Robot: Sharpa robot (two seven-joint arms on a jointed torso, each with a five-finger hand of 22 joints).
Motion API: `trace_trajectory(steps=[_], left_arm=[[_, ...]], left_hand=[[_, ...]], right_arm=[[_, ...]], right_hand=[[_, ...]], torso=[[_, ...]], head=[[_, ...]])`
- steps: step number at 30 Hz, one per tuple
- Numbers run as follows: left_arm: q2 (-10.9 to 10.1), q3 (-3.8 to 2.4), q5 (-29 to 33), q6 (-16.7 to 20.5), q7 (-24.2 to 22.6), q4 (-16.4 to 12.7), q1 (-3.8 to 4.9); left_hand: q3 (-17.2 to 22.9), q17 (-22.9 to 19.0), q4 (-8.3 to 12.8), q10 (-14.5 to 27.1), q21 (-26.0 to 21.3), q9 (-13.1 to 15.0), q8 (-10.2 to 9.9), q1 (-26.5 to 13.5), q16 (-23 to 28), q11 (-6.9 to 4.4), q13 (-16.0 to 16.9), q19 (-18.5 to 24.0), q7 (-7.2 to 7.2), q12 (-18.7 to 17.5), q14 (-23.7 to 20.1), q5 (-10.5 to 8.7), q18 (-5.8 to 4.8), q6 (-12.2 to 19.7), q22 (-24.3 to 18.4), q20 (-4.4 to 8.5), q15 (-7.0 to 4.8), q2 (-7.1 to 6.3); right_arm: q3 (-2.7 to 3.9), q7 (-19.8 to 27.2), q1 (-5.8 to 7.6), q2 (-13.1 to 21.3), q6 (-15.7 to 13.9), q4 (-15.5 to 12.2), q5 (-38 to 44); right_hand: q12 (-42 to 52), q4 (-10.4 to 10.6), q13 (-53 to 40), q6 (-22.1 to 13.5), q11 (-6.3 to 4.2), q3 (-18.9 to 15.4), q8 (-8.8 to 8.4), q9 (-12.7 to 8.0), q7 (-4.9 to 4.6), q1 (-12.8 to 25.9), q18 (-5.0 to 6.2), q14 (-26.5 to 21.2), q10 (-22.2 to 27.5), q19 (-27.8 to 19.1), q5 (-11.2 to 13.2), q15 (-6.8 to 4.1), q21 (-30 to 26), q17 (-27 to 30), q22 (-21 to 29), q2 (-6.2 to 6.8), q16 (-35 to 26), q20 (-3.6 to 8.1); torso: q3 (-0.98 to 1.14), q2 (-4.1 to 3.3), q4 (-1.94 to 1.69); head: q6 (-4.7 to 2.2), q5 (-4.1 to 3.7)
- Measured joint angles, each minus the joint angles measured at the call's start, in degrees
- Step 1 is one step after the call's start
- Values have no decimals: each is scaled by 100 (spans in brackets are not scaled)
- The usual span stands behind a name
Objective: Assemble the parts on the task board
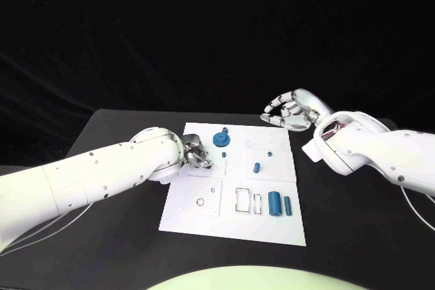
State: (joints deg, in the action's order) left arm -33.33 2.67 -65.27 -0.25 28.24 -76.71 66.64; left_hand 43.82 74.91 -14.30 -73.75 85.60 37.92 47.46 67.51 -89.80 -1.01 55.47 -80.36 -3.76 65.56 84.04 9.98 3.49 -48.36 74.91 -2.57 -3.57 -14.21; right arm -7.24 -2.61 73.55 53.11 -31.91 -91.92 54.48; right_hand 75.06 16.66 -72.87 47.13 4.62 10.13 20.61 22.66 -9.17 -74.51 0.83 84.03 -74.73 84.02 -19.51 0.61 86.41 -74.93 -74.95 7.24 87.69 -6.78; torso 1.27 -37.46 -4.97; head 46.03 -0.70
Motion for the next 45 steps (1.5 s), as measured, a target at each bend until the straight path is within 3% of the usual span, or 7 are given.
trace_trajectory(steps=[12, 13, 29, 45], left_arm=[[109, -14, 64, -168, 99, 134, 34], [120, -15, 67, -178, 106, 141, 37], [215, -14, 72, -236, 205, 222, 60], [286, -14, 88, -284, 242, 318, 73]], left_hand=[[20, 0, -11, -63, 21, 14, 16, -132, 0, -23, 57, -42, 51, 30, 1, -26, 0, -92, 0, -1, -42, -18], [237, 0, 206, -81, 21, 14, 22, -167, 0, -41, 65, -44, 51, 30, 1, -47, 0, -93, 0, 1, -42, -43], [237, -1, 206, -167, 43, 59, 89, -269, 0, -80, 136, -134, 66, 100, 2, -70, 0, -122, 0, 11, -84, 47], [197, 0, 247, -205, 65, 93, 92, -398, 0, -100, 149, -154, 155, 122, 1, -82, 1, -211, -1, 31, -125, 24]], right_arm=[[0, 0, 0, -5, 0, -3, 0], [0, 0, 0, -5, 0, -4, 0], [0, -1, 0, -14, 0, -6, 1], [0, -2, 0, -10, 0, -14, 1]], right_hand=[[0, 0, 0, 0, 0, 0, 0, 0, 0, 0, 0, 0, 0, 0, 0, 0, 0, 1, 1, 0, 0, 0], [0, 0, 0, 0, 0, 0, 0, 0, 0, 0, 0, 0, 0, 0, 0, 0, 0, 1, 1, 0, 0, 0], [0, 0, 0, 0, 0, 0, 0, 0, 0, 0, 0, 0, 0, 0, 0, 0, 0, 2, 2, 0, 0, 0], [0, 0, 10, 0, 0, 0, 23, 0, 0, 23, 0, 0, 0, 0, -35, 0, -24, 2, 3, 24, 0, 0]], torso=[[5, 4, -2], [5, 4, -2], [2, 3, -3], [-3, 3, -6]], head=[[5, -6], [5, -6], [-3, -1], [3, -14]])
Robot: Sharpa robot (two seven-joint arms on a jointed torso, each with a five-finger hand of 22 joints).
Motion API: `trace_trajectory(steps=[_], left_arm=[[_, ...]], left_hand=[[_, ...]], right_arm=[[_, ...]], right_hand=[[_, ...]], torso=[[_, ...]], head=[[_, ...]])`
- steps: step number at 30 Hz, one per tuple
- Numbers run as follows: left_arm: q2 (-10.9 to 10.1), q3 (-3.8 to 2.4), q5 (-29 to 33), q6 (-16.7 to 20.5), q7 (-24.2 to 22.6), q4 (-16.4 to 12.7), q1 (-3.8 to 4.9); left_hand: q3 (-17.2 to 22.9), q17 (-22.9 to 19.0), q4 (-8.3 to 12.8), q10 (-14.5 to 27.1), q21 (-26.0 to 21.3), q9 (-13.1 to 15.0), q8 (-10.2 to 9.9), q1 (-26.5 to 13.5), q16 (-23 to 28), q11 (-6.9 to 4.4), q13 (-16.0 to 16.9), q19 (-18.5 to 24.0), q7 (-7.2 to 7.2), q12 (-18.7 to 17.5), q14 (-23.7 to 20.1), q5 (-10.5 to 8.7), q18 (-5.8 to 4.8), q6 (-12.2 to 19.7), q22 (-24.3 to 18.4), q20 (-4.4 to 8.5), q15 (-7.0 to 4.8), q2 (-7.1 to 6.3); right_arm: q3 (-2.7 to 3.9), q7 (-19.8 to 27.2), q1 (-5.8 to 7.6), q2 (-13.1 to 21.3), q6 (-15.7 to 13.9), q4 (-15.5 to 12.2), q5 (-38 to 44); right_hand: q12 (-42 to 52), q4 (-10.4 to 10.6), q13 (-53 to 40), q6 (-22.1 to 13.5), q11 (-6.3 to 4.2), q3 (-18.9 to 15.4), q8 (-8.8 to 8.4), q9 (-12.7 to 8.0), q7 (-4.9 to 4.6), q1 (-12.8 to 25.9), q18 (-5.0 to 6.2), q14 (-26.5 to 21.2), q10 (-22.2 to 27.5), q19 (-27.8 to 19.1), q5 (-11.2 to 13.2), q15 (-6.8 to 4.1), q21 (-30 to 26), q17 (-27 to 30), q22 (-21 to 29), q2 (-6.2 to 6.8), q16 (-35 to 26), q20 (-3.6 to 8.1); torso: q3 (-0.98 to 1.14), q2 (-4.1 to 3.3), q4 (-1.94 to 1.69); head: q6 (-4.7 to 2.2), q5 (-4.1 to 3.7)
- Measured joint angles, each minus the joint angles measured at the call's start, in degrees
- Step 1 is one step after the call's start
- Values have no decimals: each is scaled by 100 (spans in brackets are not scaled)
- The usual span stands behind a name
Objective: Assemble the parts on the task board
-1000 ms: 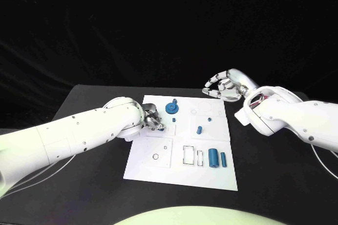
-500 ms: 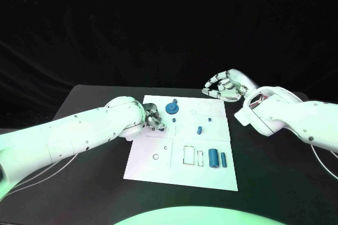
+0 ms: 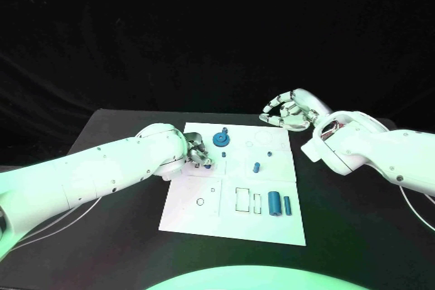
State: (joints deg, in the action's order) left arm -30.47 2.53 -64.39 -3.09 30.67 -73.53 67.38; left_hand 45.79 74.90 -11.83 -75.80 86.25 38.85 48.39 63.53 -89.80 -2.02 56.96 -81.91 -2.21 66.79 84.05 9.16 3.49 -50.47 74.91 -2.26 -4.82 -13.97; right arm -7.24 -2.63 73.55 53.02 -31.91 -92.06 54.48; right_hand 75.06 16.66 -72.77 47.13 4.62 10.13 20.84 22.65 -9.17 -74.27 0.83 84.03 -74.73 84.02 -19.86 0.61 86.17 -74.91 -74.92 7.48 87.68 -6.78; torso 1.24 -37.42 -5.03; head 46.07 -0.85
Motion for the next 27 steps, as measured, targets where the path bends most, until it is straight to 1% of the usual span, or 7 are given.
trace_trajectory(steps=[4, 7, 9, 10, 11, 20, 27], left_arm=[[4, 0, 9, -8, 1, 20, 0], [9, 0, 17, -10, 2, 29, 0], [11, 1, 21, -10, 2, 37, 0], [12, 1, 22, -10, 3, 40, 0], [13, 1, 24, -10, 4, 44, 0], [13, 4, 25, -6, 23, 69, -1], [18, 4, 25, -5, 30, 77, -2]], left_hand=[[-75, 0, 76, -1, 0, 2, -6, -122, 0, -1, 23, -4, 33, 17, 0, 0, 0, -33, 0, 4, -1, -15], [-102, 0, 105, -1, 0, 1, -6, -159, 0, -1, 34, -20, 44, 23, -1, 0, -4, -44, 0, 21, -1, 8], [-130, 0, 143, -1, 0, 0, -6, -184, 0, -1, 48, -55, 65, 23, -1, 0, -92, -66, 0, 9, -1, -18], [-146, 0, 154, -1, 0, 0, -6, -188, 0, -1, 47, -73, 74, 23, -1, 0, -92, -75, 0, 10, -1, -22], [-217, 0, 108, -1, 0, 0, -6, -219, 0, -1, 47, -73, 83, 41, -20, 0, -92, -84, 0, 10, -21, 9], [-671, 0, -144, 0, 22, 52, -2, -241, 0, -2, 18, -93, 152, 43, -20, 0, -91, -154, 0, 31, -20, 31], [-755, 0, -183, 0, 22, 44, 1, -241, 0, -2, 18, -114, 140, 43, -21, 0, -90, -143, 0, 10, -20, 31]], right_arm=[[0, 0, 0, 2, 0, -2, 0], [0, 0, 0, 3, 0, -3, 0], [0, 0, 0, 3, 0, -5, 0], [0, 0, 0, 4, 0, -5, 0], [0, 0, 0, 4, 0, -5, 0], [0, 1, 0, 1, 0, -4, 0], [0, 1, -3, 0, 1, 0, 0]], right_hand=[[0, 0, 0, 0, 0, 0, 0, 0, 0, 0, 0, 0, 0, 0, 0, 0, 0, 0, 0, 0, 0, 0], [0, 0, 0, 0, 0, 0, 0, 0, 0, 0, 0, 0, 0, 0, 0, 0, 0, 0, 0, 0, 0, 0], [0, 0, 0, 0, 0, 0, 0, 0, 0, 0, 0, 0, 0, 0, 0, 0, 0, 0, 1, 0, 0, 0], [0, 0, 0, 0, 0, 0, 0, 0, 0, 0, 0, 0, 0, 0, 0, 0, 0, 0, 1, 0, 0, 0], [0, 0, 0, 0, 0, 0, 0, 0, 0, 0, 0, 0, 0, 0, 0, 0, 0, 0, 1, 0, 0, 0], [0, 0, 8, 0, 0, 0, 0, 0, 0, 0, 0, 0, 0, 0, 0, 0, 0, 1, 1, 0, 0, 0], [0, 0, 8, 0, 0, 0, 0, 0, 0, 10, 0, 0, 0, 0, 0, 0, 0, -4, -3, -10, 0, 0]], torso=[[0, 2, 0], [0, 4, -1], [0, 4, -2], [0, 4, -2], [1, 4, -2], [-4, 4, 5], [-8, 7, 1]], head=[[4, -5], [4, -9], [4, -10], [4, -10], [4, -9], [-12, -14], [-16, -29]])
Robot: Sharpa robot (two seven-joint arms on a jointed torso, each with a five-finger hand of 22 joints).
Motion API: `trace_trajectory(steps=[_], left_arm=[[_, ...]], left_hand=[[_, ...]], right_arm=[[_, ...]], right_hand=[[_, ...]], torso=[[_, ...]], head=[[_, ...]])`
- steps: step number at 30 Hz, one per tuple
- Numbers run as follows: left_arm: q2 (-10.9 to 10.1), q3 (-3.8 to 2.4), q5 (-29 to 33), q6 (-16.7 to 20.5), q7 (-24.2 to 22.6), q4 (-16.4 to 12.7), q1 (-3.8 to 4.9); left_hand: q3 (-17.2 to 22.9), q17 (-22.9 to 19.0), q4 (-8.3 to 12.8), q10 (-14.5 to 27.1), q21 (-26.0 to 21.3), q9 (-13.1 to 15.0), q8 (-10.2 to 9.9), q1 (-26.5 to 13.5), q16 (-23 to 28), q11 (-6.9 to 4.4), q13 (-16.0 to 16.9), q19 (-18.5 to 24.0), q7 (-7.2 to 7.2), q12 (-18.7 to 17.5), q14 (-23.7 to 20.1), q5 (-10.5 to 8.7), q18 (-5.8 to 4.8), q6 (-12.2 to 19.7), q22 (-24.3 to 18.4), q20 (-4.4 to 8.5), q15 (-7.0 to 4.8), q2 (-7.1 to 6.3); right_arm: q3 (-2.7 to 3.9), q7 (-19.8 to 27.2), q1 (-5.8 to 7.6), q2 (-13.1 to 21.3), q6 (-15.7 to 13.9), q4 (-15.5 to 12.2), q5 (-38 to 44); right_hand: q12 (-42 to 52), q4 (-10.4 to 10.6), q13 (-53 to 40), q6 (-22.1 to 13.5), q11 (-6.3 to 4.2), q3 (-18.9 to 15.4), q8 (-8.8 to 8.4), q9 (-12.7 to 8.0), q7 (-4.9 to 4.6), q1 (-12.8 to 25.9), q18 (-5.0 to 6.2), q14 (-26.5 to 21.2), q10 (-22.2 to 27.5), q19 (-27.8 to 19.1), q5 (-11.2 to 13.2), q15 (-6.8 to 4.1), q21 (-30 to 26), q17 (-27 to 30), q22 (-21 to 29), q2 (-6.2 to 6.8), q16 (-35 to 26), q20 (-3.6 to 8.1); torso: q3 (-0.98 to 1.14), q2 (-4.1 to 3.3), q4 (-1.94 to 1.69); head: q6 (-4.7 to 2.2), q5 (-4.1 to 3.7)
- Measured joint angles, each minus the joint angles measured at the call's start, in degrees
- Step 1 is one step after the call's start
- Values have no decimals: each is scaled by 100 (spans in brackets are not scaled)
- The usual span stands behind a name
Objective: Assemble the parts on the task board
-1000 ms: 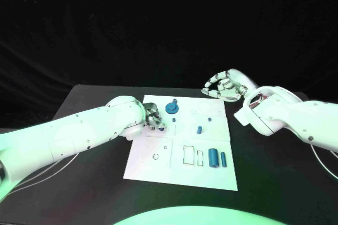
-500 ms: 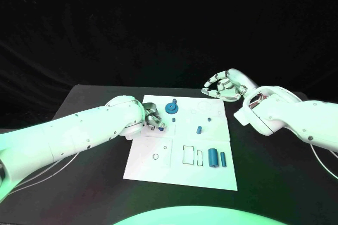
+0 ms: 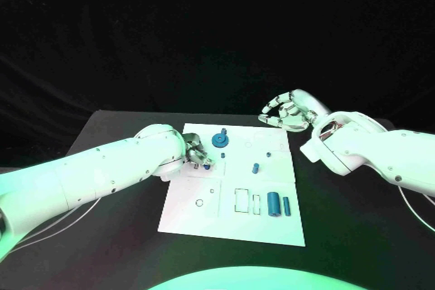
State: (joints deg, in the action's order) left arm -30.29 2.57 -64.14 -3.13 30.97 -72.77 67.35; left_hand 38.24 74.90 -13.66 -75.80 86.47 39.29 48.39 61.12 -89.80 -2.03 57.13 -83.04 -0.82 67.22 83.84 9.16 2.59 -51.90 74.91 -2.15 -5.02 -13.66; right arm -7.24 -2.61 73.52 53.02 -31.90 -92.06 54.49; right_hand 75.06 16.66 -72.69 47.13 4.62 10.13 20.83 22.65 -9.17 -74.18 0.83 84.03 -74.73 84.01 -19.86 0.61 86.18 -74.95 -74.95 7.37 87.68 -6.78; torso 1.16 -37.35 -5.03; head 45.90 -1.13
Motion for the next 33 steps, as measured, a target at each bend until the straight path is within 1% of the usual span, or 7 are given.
trace_trajectory(steps=[4, 8, 15, 22, 25, 31, 33], left_arm=[[3, 0, 1, 2, 0, 4, -1], [3, 1, 4, 3, 0, 10, -1], [-2, 2, 9, 4, -4, 26, -3], [-5, 3, 15, 0, -4, 37, -4], [-5, 3, 15, -1, -4, 39, -4], [-5, 3, 17, -2, -2, 40, -4], [-6, 3, 18, -2, -2, 40, -4]], left_hand=[[-38, 3, -25, -21, 22, -7, 0, 0, 0, -21, 0, -20, 1, 0, 20, 0, 0, -1, 0, 20, -20, 0], [-103, 5, -57, -20, 22, 0, 7, 0, 0, -20, 0, -19, -11, 0, 20, 0, 1, -13, 0, 20, -20, 0], [-228, 4, -120, -20, 22, 7, -18, 0, 0, -20, 27, -56, -21, 24, 20, 0, 1, -23, 0, 25, -20, 0], [-460, 4, -208, -41, 45, 22, -19, 1, 0, -41, 45, -60, -20, 48, 20, 0, 2, -24, 0, 20, -20, 0], [-563, 4, -262, -41, 44, 27, -18, 1, 0, -41, 45, -60, -19, 48, 20, 0, 2, -25, 0, 20, -20, 1], [-719, 4, -306, -41, 45, 32, -18, 1, 0, -41, 58, -60, -17, 74, 20, 1, 2, -26, 0, 20, -19, 1], [-759, 4, -301, -41, 44, 32, -18, 1, 0, -41, 58, -60, -17, 74, 20, 1, 2, -27, 0, 20, -20, 1]], right_arm=[[0, 0, -1, 0, 0, 0, 0], [0, 0, -2, 0, 0, 1, 0], [0, 0, -3, 7, 0, 1, 0], [0, 0, -4, 13, 0, 1, 0], [0, 0, -4, 14, -1, 0, 0], [0, -2, -4, 18, -1, -2, 0], [0, -3, -4, 20, -1, -2, 0]], right_hand=[[0, 0, 0, 0, 0, 0, 0, 0, 0, 21, 0, 0, 0, 0, 0, 0, 0, 0, 0, -21, 0, 0], [0, 0, 0, 0, 0, 0, 0, 0, 0, 44, 0, 0, 0, 0, 0, 0, 0, 0, 1, 2, 0, 0], [0, 0, 0, 0, 0, 0, 0, 0, 0, 44, 0, 0, 0, 0, 0, 0, 0, 1, 1, 2, 0, 0], [0, 0, 5, 0, 0, 0, 0, 0, 0, 73, 0, 0, 0, 0, 0, 0, 0, 1, 2, -28, 0, 0], [-22, 0, 12, 0, -21, 0, 0, 0, 0, 103, 0, 0, 21, 0, 0, 0, 0, 2, 2, 3, 0, 0], [-22, 0, 13, 0, -22, 0, 0, 0, 0, 127, 0, 0, 22, 0, 0, 0, 0, 2, 2, -21, -3, 0], [-22, 0, 20, 0, -21, 0, 0, 0, 0, 149, 0, 0, 22, 0, 0, 0, -20, 2, 2, 2, -22, 0]], torso=[[0, 1, -7], [4, -1, -7], [7, -2, -4], [10, -3, -1], [10, -3, -1], [10, -4, -1], [10, -4, -1]], head=[[1, 0], [3, 4], [7, 12], [7, 4], [6, 2], [2, 2], [1, 4]])
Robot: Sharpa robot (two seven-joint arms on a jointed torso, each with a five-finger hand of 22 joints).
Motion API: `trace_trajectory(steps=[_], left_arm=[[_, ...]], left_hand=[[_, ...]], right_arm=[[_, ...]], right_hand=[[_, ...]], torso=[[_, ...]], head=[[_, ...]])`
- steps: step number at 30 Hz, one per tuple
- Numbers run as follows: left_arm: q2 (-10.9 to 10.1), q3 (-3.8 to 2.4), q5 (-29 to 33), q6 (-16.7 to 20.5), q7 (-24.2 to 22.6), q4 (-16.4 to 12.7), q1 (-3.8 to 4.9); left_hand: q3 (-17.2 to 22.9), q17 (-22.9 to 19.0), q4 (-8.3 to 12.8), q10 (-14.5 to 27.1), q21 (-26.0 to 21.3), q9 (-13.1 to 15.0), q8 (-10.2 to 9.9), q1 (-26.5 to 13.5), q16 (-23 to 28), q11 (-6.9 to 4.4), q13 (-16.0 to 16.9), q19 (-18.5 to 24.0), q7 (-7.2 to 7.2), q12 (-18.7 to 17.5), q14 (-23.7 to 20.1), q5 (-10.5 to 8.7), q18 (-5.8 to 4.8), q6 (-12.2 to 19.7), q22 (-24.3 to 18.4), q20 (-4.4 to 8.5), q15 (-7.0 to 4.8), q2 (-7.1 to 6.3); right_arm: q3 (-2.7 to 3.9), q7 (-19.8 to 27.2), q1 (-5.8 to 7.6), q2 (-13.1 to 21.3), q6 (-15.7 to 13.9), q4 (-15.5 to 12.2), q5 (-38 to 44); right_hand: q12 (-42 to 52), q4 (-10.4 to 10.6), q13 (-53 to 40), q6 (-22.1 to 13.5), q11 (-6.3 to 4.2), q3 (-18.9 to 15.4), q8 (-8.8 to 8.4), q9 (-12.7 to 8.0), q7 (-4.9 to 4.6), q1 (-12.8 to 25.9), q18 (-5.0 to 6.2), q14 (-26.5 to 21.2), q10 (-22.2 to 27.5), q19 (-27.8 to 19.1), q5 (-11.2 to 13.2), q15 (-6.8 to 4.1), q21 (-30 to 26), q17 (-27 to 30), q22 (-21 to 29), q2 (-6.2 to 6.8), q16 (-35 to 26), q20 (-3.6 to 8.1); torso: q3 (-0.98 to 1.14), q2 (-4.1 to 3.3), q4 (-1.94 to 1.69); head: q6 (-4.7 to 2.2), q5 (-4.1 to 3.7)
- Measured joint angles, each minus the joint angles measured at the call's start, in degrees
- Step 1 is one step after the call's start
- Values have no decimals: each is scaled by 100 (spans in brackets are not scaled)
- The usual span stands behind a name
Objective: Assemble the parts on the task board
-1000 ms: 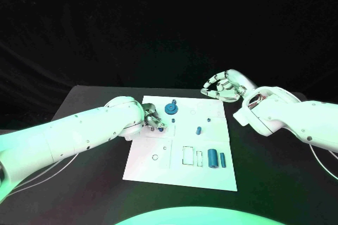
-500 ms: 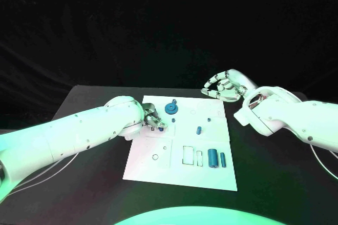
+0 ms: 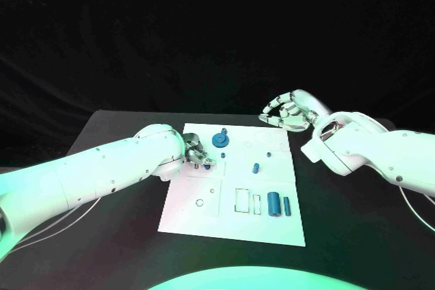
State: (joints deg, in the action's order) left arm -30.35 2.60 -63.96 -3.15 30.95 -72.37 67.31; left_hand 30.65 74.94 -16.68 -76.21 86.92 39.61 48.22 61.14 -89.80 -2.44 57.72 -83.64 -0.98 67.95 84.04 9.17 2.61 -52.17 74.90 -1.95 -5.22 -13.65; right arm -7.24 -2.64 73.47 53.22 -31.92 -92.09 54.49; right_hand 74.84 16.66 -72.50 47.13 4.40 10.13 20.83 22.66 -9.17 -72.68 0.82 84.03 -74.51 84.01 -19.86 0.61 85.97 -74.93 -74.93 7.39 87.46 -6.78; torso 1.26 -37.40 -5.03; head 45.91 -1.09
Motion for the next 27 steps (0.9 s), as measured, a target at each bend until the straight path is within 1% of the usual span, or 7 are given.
trace_trajectory(steps=[5, 12, 15, 19, 22, 24, 27], left_arm=[[-2, 0, 2, 0, 0, -1, 0], [-18, -3, 4, 5, 0, -15, -3], [-33, -4, 4, 10, 0, -32, -5], [-64, -6, 5, 21, -3, -64, -10], [-92, -8, 8, 33, -6, -97, -16], [-107, -9, 11, 40, -6, -111, -20], [-122, -12, 17, 49, -7, -129, -24]], left_hand=[[-132, 0, -7, 0, 0, 1, 2, -37, 0, 0, 11, 0, 0, 0, 0, 0, 0, 0, 0, 0, 0, 37], [-278, -1, -6, 0, 0, 5, 2, -99, 0, 0, 10, 0, -12, 27, 0, 0, 0, -27, 0, 0, 0, 36], [-433, -1, -12, 0, 0, 12, 2, -205, 0, 0, 10, -1, -12, 27, 0, 0, 0, -27, 0, 2, 0, 21], [-618, -1, -16, 0, 0, 14, 2, -325, 0, 0, 18, -21, -11, 27, 0, -7, 0, -27, 0, 21, 0, 67], [-711, -1, -17, 1, 0, 14, 2, -408, 0, 0, 18, -21, -11, 27, 0, -32, 1, -26, 0, 21, 1, 105], [-817, -1, -23, 0, 0, 20, 2, -499, 0, 0, 19, -21, -11, 34, 0, -141, 0, -27, 0, 21, 1, 162], [-876, -1, -8, -21, 0, 22, 2, -522, 0, -21, 23, -21, -10, 58, 0, -218, 0, -27, 0, 21, 0, 172]], right_arm=[[0, -1, 0, 2, -1, 0, 0], [0, -1, 0, 2, -3, 1, 0], [0, -1, 0, 2, -5, 2, 0], [0, -2, 0, 3, -7, 2, 0], [0, -2, 0, 6, -9, 3, 0], [0, -3, 0, 9, -10, 3, 0], [0, -3, 0, 12, -12, 4, 0]], right_hand=[[0, 0, 0, 0, 0, 0, 21, 0, 0, 0, 0, 0, 0, 0, 24, 0, 0, 0, 0, 0, 0, 0], [0, 0, 0, 0, 0, 0, 22, 0, 0, 53, 0, 0, 0, 0, 36, 0, 0, 1, 1, -7, 0, 0], [0, 0, 0, 0, 0, 0, 22, 0, 0, 61, 0, 0, 0, 0, 36, 0, 0, 1, 1, 1, 0, 0], [0, 0, 0, 0, 0, 0, 22, 0, 0, 60, 0, 0, 0, 0, 67, 0, 0, 1, 1, 1, 0, 0], [0, 0, 0, 0, 0, 0, 22, 0, 0, 60, 1, 0, 0, 0, 67, 0, 0, 1, 2, 0, 0, 0], [0, 0, 8, 0, 0, 0, 22, 0, 0, 60, 0, 0, 0, 0, 67, 0, 0, 1, 2, 0, 0, 0], [0, 0, 8, 0, 0, 0, 22, 0, 0, 60, 0, 0, 0, 0, 67, 0, 0, 1, 2, 0, 0, 0]], torso=[[-1, -1, 0], [-3, -1, -2], [-3, -1, -2], [-3, -1, -2], [-4, -2, -1], [-4, -1, -1], [-2, -1, 0]], head=[[1, 1], [7, 3], [13, 7], [14, 10], [12, 10], [10, 10], [5, 10]])
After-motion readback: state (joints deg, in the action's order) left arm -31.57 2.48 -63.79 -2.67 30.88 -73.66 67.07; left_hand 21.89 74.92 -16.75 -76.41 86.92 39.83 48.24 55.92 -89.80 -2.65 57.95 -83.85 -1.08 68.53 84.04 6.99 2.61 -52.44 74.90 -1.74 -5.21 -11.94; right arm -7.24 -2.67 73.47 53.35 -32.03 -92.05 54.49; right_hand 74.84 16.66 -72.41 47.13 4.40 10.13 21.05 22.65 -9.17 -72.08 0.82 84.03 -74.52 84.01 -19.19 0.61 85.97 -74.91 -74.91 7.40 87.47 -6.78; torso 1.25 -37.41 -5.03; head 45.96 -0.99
